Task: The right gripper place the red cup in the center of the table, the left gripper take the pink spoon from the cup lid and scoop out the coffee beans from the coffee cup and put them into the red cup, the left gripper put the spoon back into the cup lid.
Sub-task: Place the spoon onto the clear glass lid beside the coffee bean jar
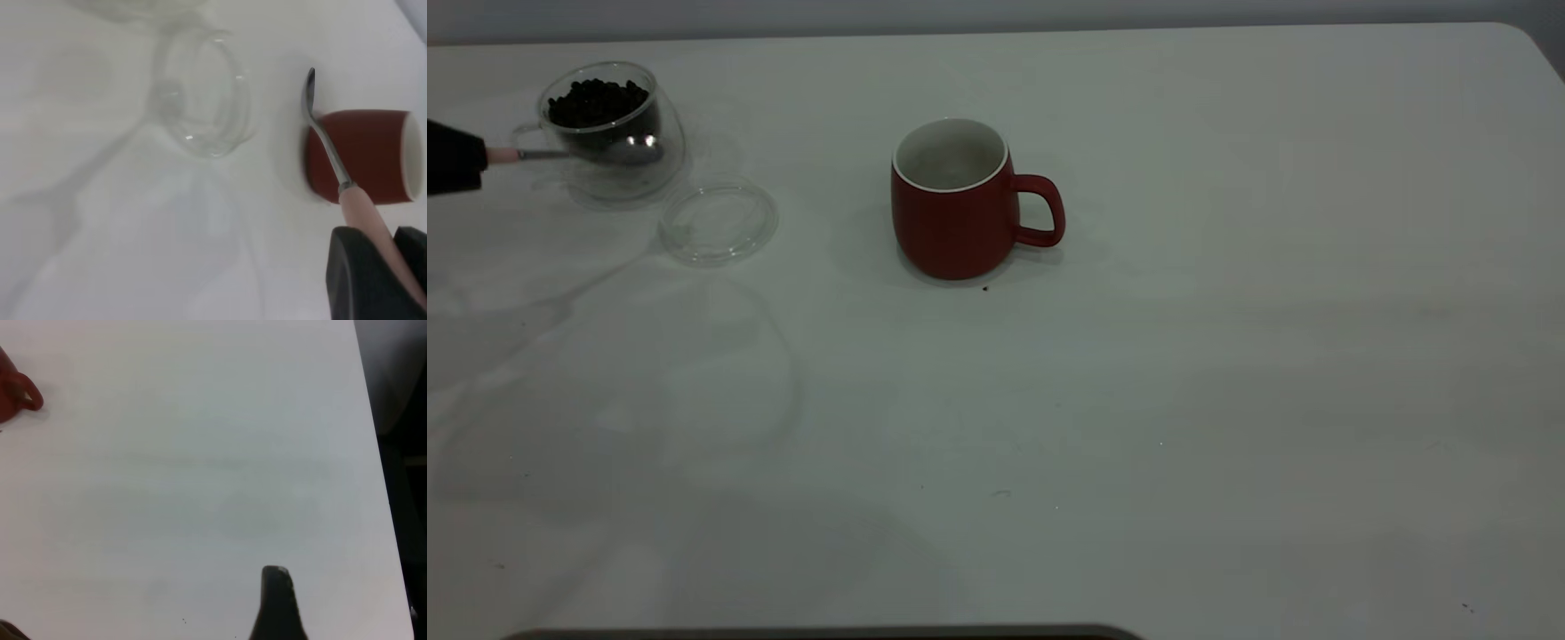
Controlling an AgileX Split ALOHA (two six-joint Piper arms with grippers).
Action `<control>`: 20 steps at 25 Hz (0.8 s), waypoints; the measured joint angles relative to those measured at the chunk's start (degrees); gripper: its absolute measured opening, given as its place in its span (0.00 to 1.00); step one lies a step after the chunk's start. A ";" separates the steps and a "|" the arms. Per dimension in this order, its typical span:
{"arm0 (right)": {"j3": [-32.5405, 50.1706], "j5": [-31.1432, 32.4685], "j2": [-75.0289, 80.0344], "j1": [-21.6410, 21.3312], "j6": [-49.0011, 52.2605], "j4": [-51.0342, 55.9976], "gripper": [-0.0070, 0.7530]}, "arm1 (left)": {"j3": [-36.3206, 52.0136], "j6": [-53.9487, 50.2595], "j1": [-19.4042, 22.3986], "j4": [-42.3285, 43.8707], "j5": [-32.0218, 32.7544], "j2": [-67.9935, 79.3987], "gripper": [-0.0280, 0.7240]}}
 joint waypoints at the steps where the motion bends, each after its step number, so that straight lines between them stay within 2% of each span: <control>1: 0.00 0.00 0.00 0.00 0.00 0.00 0.79 | 0.00 0.28 0.00 -0.22 -0.13 1.14 0.19; 9: 0.00 0.00 0.00 0.00 0.00 0.00 0.79 | -0.35 7.03 0.00 -5.68 0.35 9.36 0.19; 15: 0.00 0.00 0.00 0.00 0.00 0.00 0.79 | -3.93 7.69 -0.14 -6.05 3.25 14.17 0.19; 20: 0.00 0.00 0.00 0.00 0.00 0.00 0.79 | -7.44 6.45 -2.19 -4.48 3.64 16.22 0.19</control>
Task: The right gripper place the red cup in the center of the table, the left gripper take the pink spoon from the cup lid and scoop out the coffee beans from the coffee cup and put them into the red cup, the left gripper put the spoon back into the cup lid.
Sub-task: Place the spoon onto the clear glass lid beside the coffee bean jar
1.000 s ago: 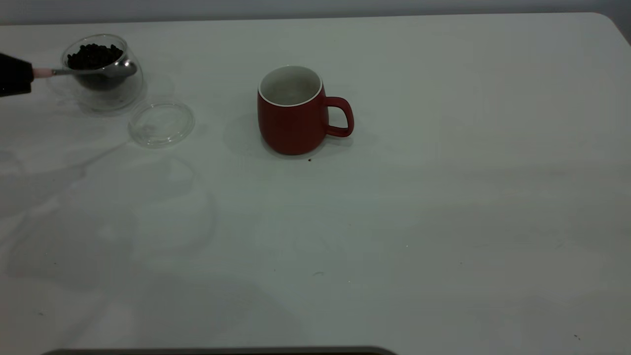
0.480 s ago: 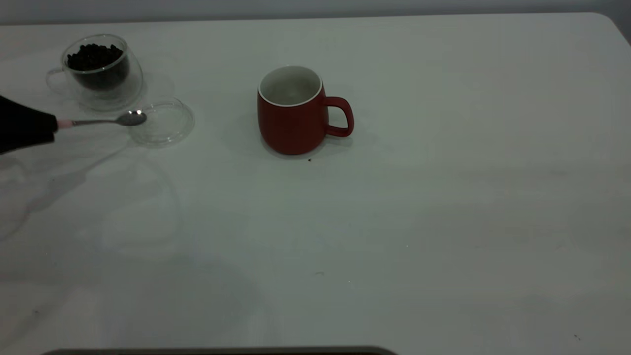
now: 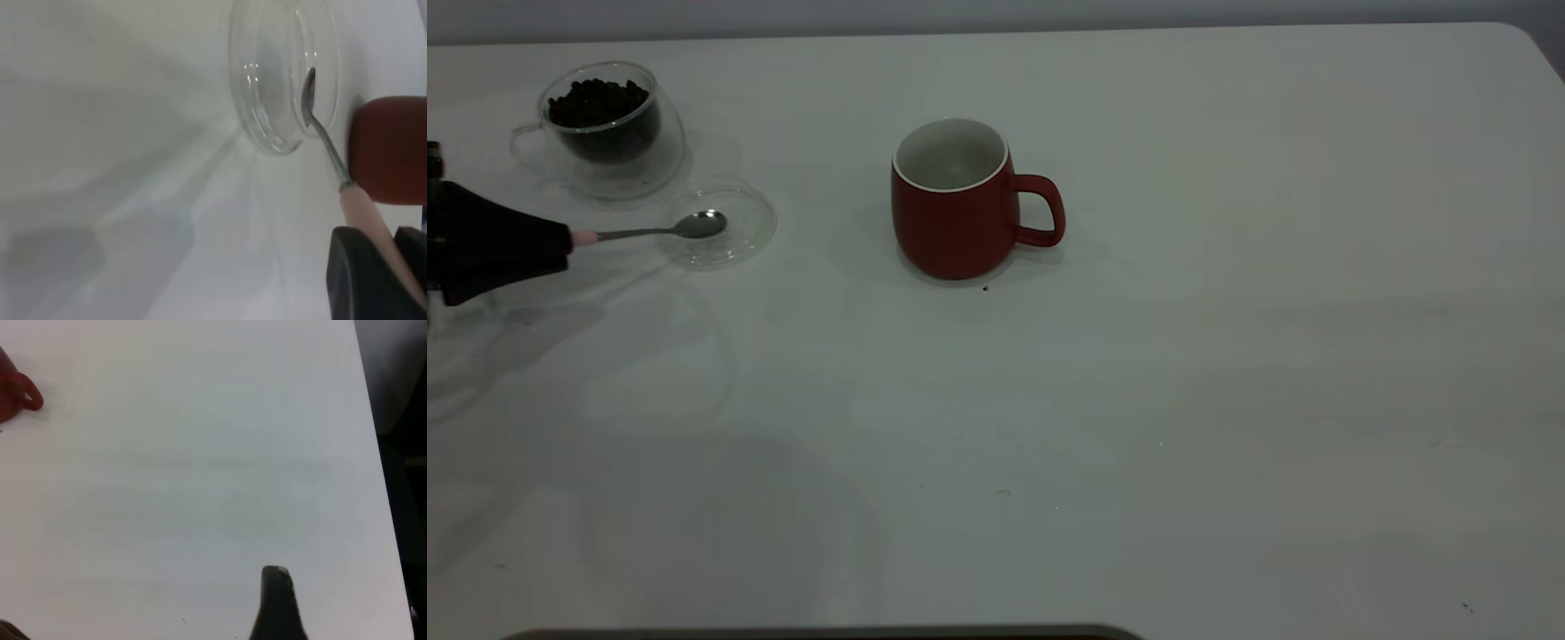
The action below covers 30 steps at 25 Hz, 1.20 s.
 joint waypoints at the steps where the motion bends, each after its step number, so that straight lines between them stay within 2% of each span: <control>1: 0.00 0.00 0.00 0.00 0.00 0.00 0.79 | -0.85 -0.94 -0.40 0.58 0.07 0.17 0.19; 6: 0.00 0.00 0.00 0.00 0.00 0.00 0.79 | -5.04 -5.45 -2.68 4.86 0.07 0.69 0.19; 13: 0.00 0.00 0.00 0.00 0.00 0.00 0.79 | -7.28 -7.59 -4.58 5.57 -1.30 0.69 0.19; 30: 0.00 0.00 0.00 0.00 0.00 0.00 0.79 | -7.41 -7.63 -4.81 2.82 -3.35 1.52 0.19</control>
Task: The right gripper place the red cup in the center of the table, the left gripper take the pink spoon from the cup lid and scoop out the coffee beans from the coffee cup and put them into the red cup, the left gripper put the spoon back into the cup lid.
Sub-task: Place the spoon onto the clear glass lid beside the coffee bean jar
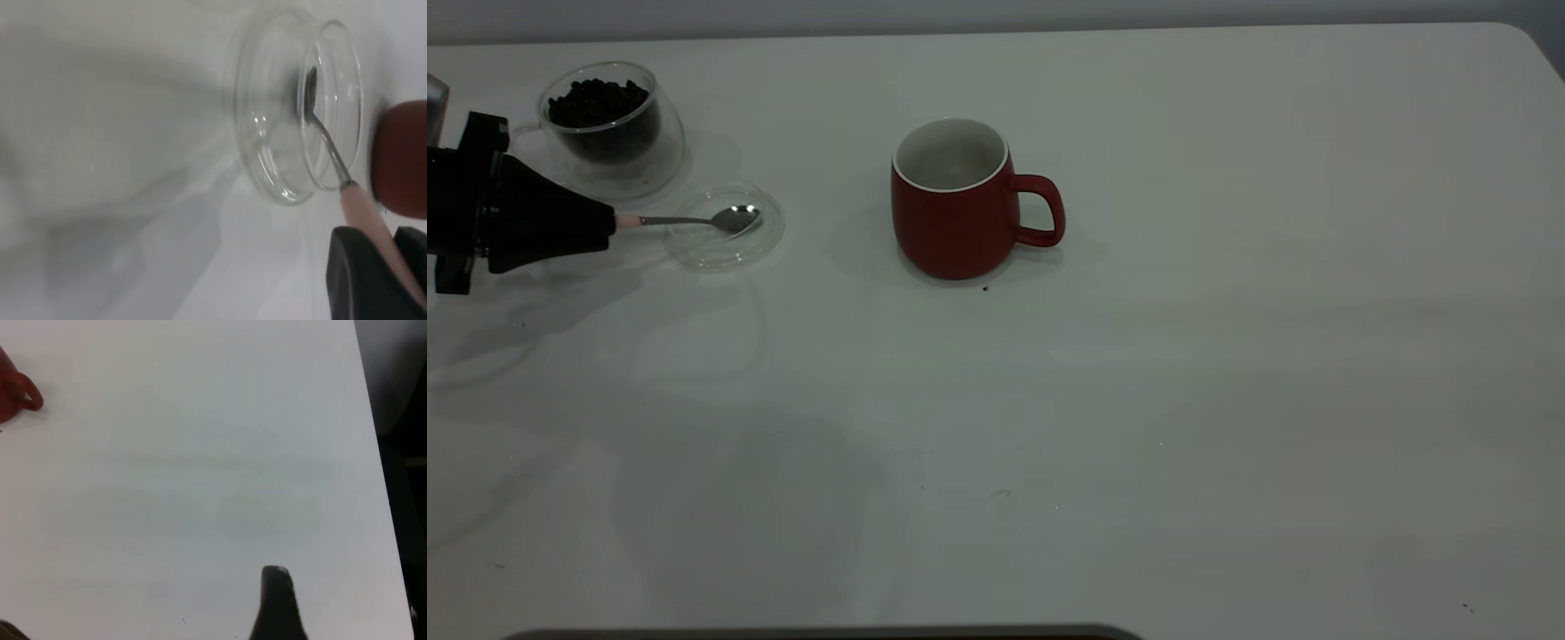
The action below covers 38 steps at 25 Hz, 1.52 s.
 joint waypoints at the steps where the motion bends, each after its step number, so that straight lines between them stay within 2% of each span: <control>1: 0.00 0.00 0.00 0.00 0.00 0.00 0.79 | -0.06 0.00 -0.06 -0.20 0.20 0.31 0.19; 9: 0.00 0.00 0.00 0.00 0.00 0.00 0.79 | -0.11 1.00 -0.50 -1.11 1.05 1.40 0.19; 13: 0.00 0.00 0.00 0.00 0.00 0.00 0.79 | -0.11 1.76 -0.50 -2.27 -0.01 1.40 0.23; 15: 0.00 0.00 0.00 0.00 0.00 0.00 0.79 | -0.11 1.89 -0.50 -2.69 -0.68 1.40 0.28; 22: 0.00 0.00 0.00 0.00 0.00 0.00 0.79 | -0.11 1.82 -0.50 -3.02 -0.96 1.44 0.55; 26: 0.00 0.00 0.00 0.00 0.00 0.00 0.79 | -0.11 1.82 -0.50 -3.02 -1.08 1.44 0.62; 38: 0.00 0.00 0.00 0.00 0.00 0.00 0.79 | -0.11 -1.73 -0.29 -0.53 -1.61 0.96 0.65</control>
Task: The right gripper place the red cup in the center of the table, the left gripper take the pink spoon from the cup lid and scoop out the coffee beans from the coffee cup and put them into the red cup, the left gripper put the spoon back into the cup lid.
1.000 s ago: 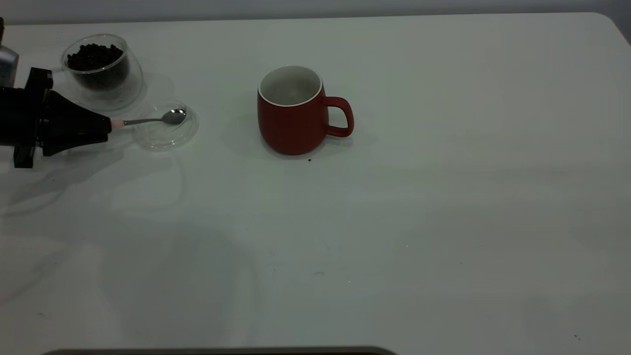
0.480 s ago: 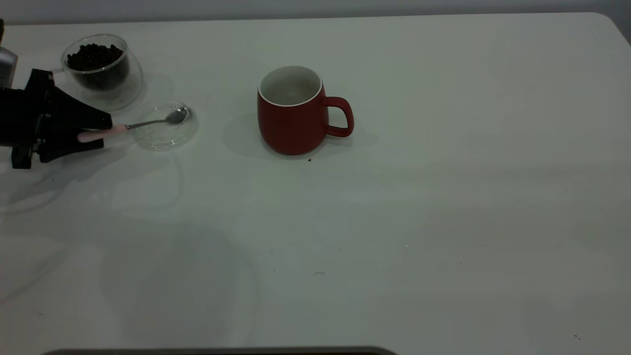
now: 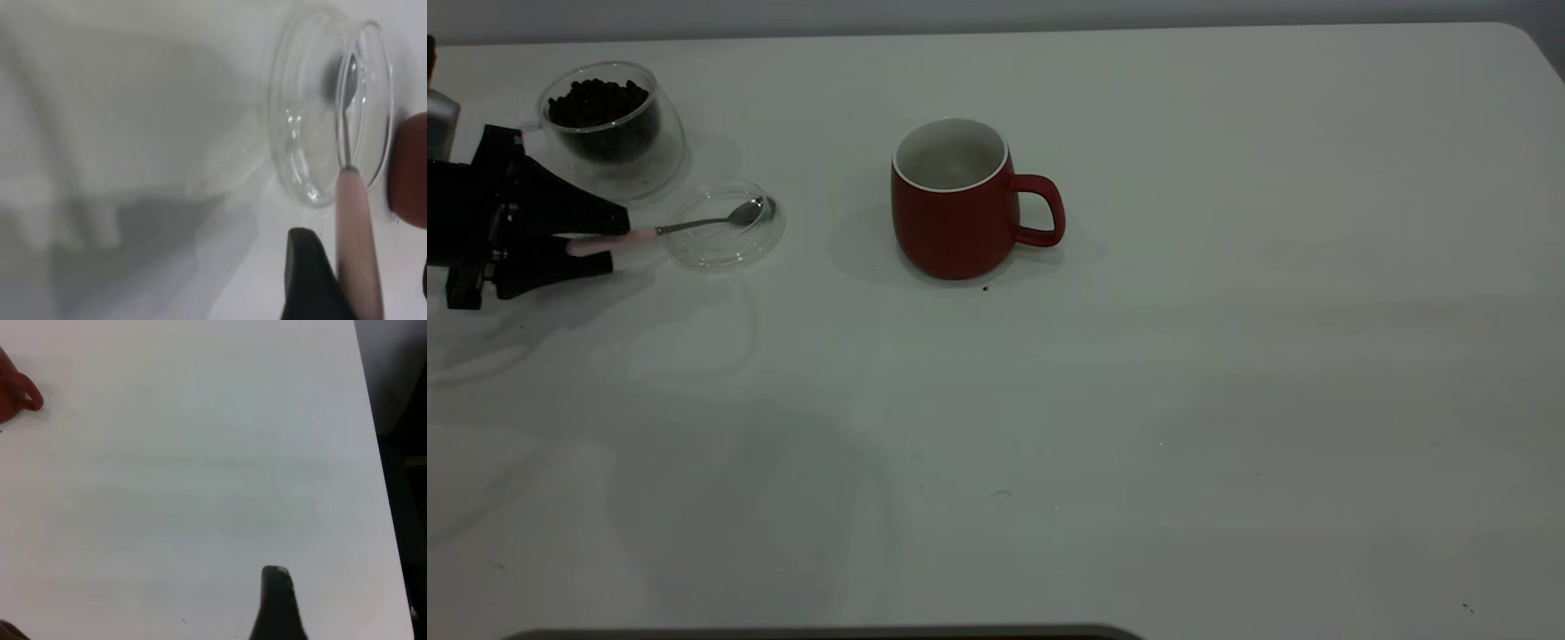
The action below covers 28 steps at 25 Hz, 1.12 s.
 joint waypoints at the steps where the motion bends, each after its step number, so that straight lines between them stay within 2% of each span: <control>1: 0.00 0.00 0.00 0.00 0.00 0.00 0.79 | 0.00 -0.86 0.15 0.84 -0.40 -0.32 0.65; 10: 0.00 0.00 0.00 0.00 0.00 0.00 0.79 | 0.00 -10.08 2.72 11.95 -5.64 -9.02 0.65; 15: 0.00 0.00 0.00 0.00 0.00 0.00 0.79 | -0.15 -16.63 0.84 18.07 -6.62 -15.18 0.65; 19: 0.00 0.00 0.00 0.00 0.00 0.00 0.79 | -3.38 -28.96 -4.67 29.45 -6.26 -19.86 0.65; 22: 0.00 0.00 0.00 0.00 0.00 0.00 0.79 | -9.12 -42.48 -10.35 44.08 -3.32 -22.13 0.65; 28: 0.00 0.00 0.00 0.00 0.00 0.00 0.79 | -23.27 -66.00 -21.82 70.73 12.06 -23.56 0.65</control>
